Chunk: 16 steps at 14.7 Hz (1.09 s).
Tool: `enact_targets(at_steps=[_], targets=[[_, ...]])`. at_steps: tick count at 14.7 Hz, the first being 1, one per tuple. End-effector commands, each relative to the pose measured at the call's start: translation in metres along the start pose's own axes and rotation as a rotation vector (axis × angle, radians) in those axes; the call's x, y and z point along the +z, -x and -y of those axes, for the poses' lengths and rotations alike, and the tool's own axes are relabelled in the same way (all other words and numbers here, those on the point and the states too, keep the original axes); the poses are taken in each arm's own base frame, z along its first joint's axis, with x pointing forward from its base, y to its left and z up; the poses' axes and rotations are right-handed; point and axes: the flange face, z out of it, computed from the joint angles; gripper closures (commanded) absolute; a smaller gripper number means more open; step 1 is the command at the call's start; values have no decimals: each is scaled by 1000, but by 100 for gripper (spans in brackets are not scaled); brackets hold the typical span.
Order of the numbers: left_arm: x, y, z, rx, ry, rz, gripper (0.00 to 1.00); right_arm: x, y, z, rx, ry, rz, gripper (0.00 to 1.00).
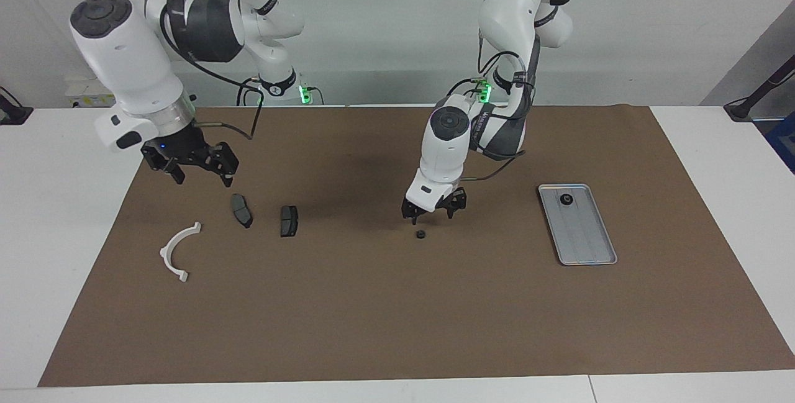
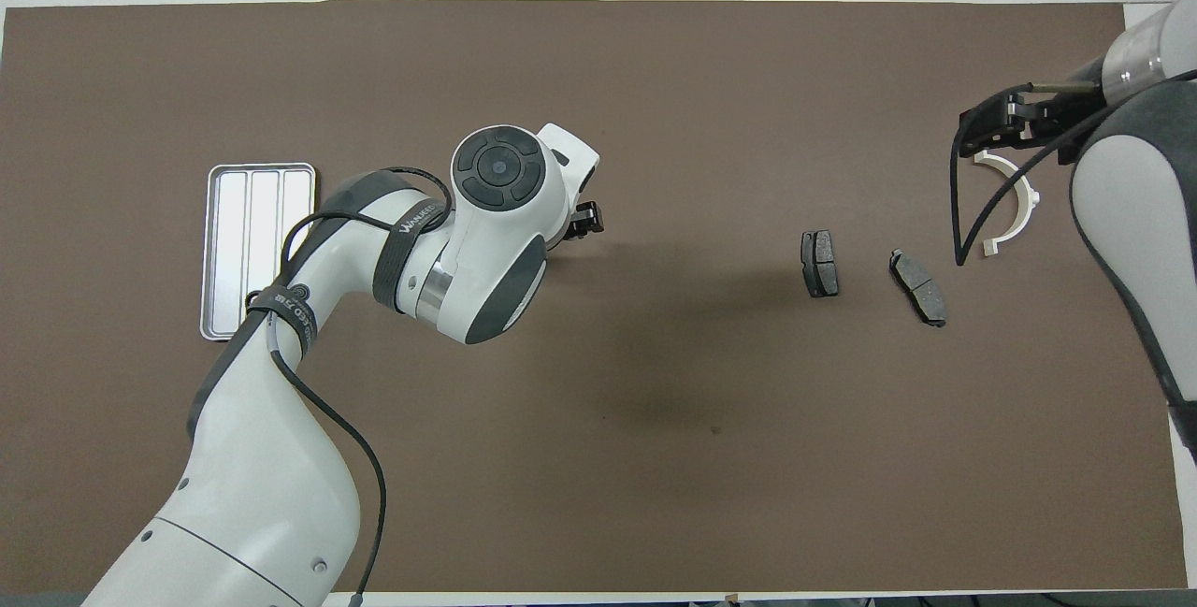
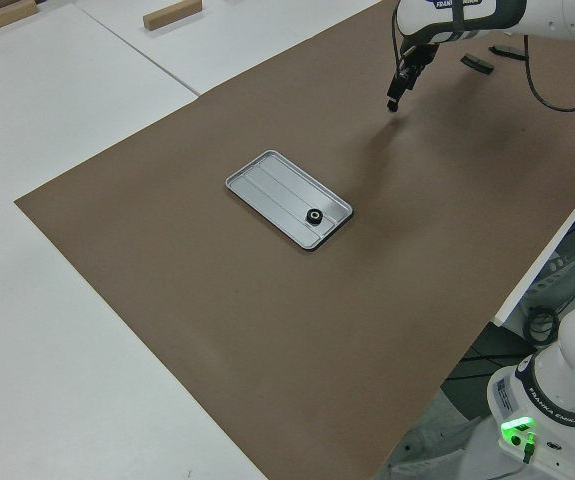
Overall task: Pick bearing gear from pile to tray
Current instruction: 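Carry the nut with the left gripper into the tray and release it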
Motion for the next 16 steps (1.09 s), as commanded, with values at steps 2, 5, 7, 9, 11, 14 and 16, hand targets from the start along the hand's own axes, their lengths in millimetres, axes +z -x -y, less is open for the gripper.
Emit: enact_targets(at_steps=[2,5,7,9,11,14,16], targets=[[26,-5,-19,-10,-15,-14,3,-35,40,-7,-26,-35,15,0],[25,-6,-19,-12,-13,-16,5,-49,52,-4,-34,-37,25,0],[25,-6,-20,-10,-11,-18,7,-47,52,-1,-39,-34,29,0],[25,-8,-20,4,-17,-43,7,-46,52,1,-45,-34,29,0],[33,-8,-20,13,-28,-49,7,-47,51,-1,-100,-34,20,0],[37,-8,-20,13,-29,-49,7,-47,48,-3,-137,-29,9,0],[39,-9,-21,13,-25,-54,8,-47,48,-4,-140,-23,10,0]])
